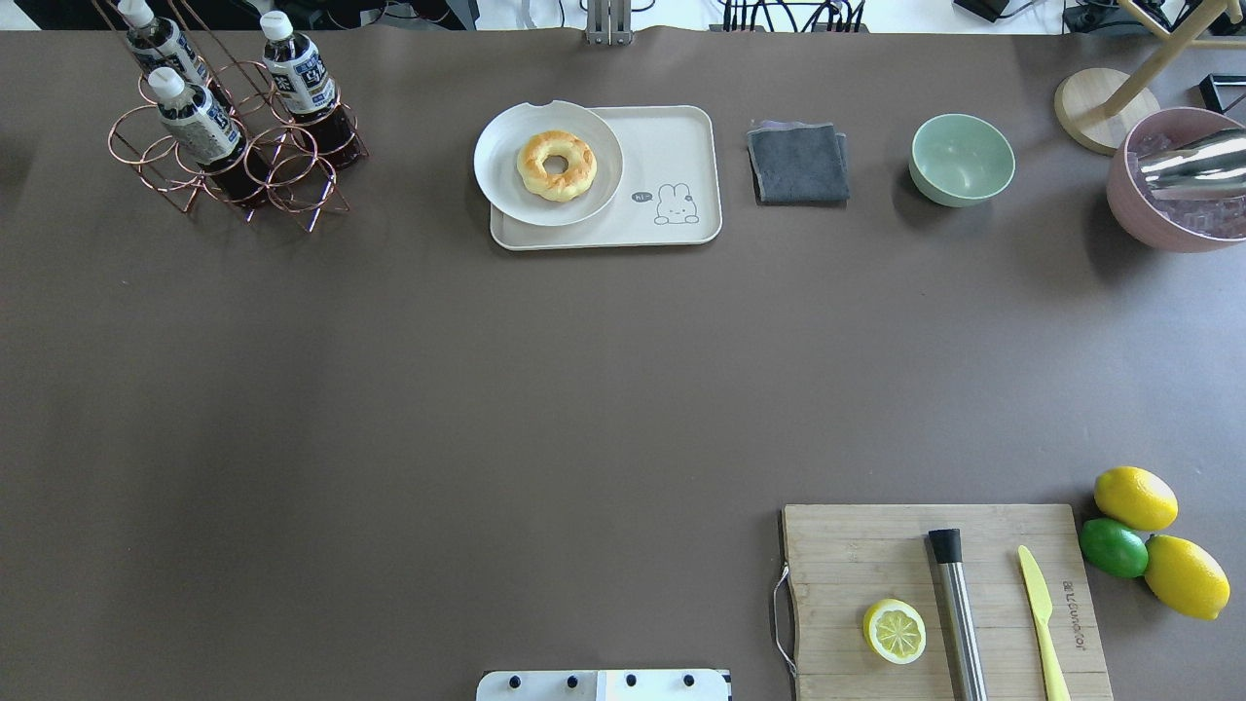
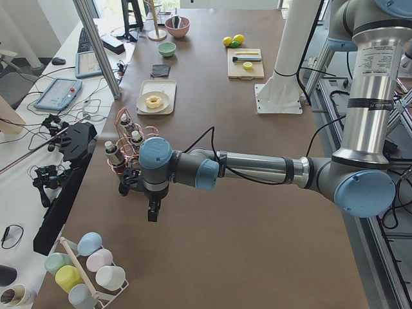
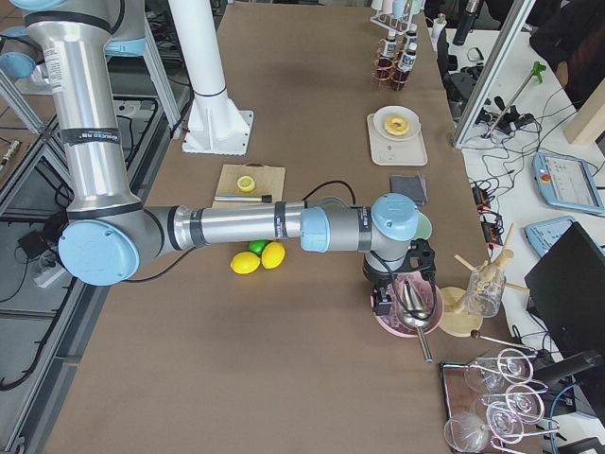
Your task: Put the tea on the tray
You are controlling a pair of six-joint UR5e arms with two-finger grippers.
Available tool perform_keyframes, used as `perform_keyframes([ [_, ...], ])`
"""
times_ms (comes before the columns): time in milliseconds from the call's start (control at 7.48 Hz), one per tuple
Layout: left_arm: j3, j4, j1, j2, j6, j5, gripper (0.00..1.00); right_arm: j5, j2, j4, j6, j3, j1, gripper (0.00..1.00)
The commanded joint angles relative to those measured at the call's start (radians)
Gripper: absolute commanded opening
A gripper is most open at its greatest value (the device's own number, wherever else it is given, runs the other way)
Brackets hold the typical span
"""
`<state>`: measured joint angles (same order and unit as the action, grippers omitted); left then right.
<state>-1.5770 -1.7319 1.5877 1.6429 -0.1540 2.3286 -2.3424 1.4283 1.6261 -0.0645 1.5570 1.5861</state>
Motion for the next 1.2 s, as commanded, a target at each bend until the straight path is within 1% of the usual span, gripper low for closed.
perform_keyframes([
  [0,0.000,0.000,0.000,0.000,-0.001,0.002,0.99,0.000,0.000,0.000,0.000,0.000,0.000,1.00],
  [1069,-0.008,0.003,-0.006,0.006,-0.016,0.006,0.99,-0.002,0.004,0.001,0.002,-0.002,0.008,1.00],
])
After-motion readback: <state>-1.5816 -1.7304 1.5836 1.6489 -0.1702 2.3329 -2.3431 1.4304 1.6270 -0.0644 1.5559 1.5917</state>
